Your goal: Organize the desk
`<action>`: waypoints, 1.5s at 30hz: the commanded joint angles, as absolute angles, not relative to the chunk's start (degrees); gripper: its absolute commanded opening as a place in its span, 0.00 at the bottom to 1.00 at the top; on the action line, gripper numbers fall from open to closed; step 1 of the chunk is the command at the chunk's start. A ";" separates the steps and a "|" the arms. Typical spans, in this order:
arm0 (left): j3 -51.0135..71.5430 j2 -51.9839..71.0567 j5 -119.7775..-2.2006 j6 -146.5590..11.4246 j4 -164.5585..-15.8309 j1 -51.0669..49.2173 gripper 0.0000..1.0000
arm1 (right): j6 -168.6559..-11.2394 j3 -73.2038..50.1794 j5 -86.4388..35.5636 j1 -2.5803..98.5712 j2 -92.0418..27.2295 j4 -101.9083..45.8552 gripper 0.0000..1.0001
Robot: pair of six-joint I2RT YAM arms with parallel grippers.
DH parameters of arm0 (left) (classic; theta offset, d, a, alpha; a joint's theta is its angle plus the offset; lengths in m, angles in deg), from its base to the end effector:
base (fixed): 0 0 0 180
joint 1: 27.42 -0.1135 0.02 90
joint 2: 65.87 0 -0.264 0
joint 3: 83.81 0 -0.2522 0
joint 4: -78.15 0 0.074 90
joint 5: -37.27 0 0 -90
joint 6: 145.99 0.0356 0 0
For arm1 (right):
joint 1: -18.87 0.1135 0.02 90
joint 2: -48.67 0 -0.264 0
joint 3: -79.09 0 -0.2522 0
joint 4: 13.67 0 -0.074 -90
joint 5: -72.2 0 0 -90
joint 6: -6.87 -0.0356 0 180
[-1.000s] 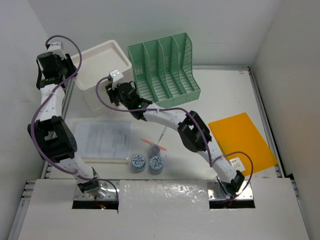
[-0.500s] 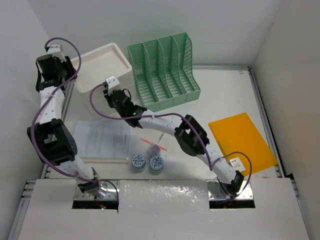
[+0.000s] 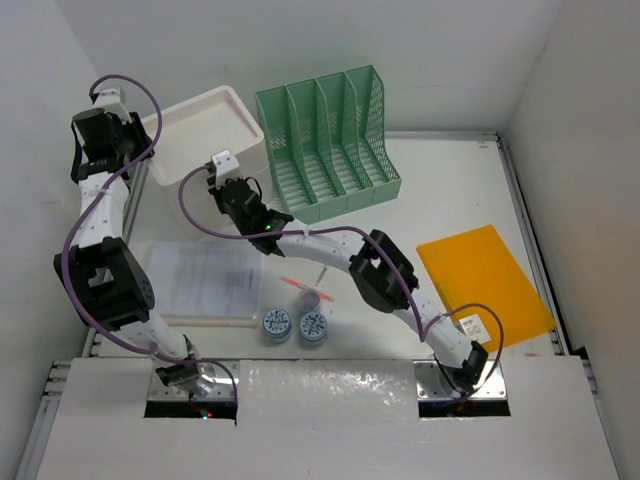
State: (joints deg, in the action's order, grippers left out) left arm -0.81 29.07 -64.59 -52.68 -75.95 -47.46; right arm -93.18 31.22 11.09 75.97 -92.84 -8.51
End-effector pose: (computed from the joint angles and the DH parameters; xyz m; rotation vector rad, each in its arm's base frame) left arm 0.3730 0.1283 0.3416 -0.1550 1.9719 0.0594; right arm 0.3297 0.4779 0.2290 -0.2897 1.6317 0.4821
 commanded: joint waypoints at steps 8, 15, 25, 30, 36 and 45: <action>1.93 31.34 -71.98 -51.86 -65.85 -45.97 0.00 | -92.01 36.17 13.76 74.59 -91.69 -0.71 0.00; 2.01 31.69 -68.29 -53.44 -67.70 -46.06 0.00 | -94.12 20.37 7.44 74.68 -82.65 3.75 0.00; 0.70 33.71 -67.05 -54.76 -68.67 -46.14 0.00 | -95.35 -10.65 0.93 76.88 -64.45 13.17 0.00; 0.52 33.97 -67.05 -54.84 -68.40 -46.14 0.00 | -94.91 -19.79 0.22 79.77 -58.05 13.96 0.00; -0.09 34.15 -67.58 -54.32 -68.23 -46.14 0.11 | -94.21 -19.49 -2.67 81.27 -52.67 1.95 0.23; -2.38 31.35 -71.09 -51.07 -66.21 -46.32 0.59 | -83.58 -21.22 -6.35 81.27 -38.00 -36.97 0.99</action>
